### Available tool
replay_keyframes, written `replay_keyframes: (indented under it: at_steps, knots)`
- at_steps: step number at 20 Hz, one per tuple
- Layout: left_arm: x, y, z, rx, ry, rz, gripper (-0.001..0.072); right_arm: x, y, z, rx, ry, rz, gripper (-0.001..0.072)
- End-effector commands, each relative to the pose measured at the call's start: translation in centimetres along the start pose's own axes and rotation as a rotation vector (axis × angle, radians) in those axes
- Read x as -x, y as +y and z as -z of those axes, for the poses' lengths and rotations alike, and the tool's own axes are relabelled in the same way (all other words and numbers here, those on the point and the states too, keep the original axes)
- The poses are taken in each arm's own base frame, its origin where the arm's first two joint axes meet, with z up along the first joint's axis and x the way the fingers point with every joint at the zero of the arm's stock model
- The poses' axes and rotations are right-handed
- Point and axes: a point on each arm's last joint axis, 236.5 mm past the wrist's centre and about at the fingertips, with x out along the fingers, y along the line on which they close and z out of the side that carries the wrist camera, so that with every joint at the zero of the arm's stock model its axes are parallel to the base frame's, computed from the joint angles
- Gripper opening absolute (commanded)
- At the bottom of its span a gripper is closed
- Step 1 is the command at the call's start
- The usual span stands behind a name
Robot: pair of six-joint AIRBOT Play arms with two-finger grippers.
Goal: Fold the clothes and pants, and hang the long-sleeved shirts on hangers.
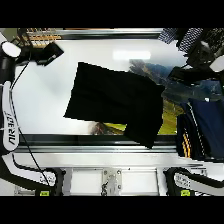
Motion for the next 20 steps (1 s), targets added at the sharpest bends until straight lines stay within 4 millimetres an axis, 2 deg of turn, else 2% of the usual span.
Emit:
replay_keyframes:
  at_steps: [1, 3, 6, 7, 9, 11, 13, 16, 20]
  knots:
    - [3.2, 8.1, 7.7, 0.086, 0.202, -0.215, 0.0607, 3.9, 0.4, 1.3, 0.043, -0.039, 0.0, 0.0585]
    - [4.4, 11.3, 13.8, 0.15, 0.282, -0.29, 0.0607, 5.1, 1.2, 3.5, 0.056, -0.039, -0.011, 0.0585]
    - [4.5, 14.1, 22.0, 0.282, 0.338, -0.34, 0.0607, 5.3, 1.6, 6.4, 0.059, -0.014, -0.024, 0.0585]
    - [4.2, 14.7, 23.9, 0.331, 0.337, -0.355, 0.0607, 5.2, 1.6, 6.9, 0.06, -0.007, -0.024, 0.0585]
    - [3.0, 14.3, 26.6, 0.43, 0.336, -0.318, 0.0606, 4.8, 1.8, 7.6, 0.048, 0.009, -0.039, 0.0585]
    - [1.4, 13.6, 28.3, 0.488, 0.346, -0.283, 0.0606, 4.6, 2.1, 7.8, 0.038, 0.011, -0.053, 0.0585]
    - [-0.1, 12.8, 28.9, 0.497, 0.357, -0.265, 0.0607, 4.6, 2.3, 7.4, 0.033, -0.004, -0.062, 0.0585]
    - [-2.2, 11.2, 28.4, 0.466, 0.344, -0.244, 0.0606, 4.6, 2.3, 7.4, 0.033, -0.006, -0.062, 0.0585]
    - [-4.2, 10.1, 27.8, 0.455, 0.358, -0.235, 0.0606, 4.6, 2.3, 7.5, 0.033, 0.002, -0.061, 0.0586]
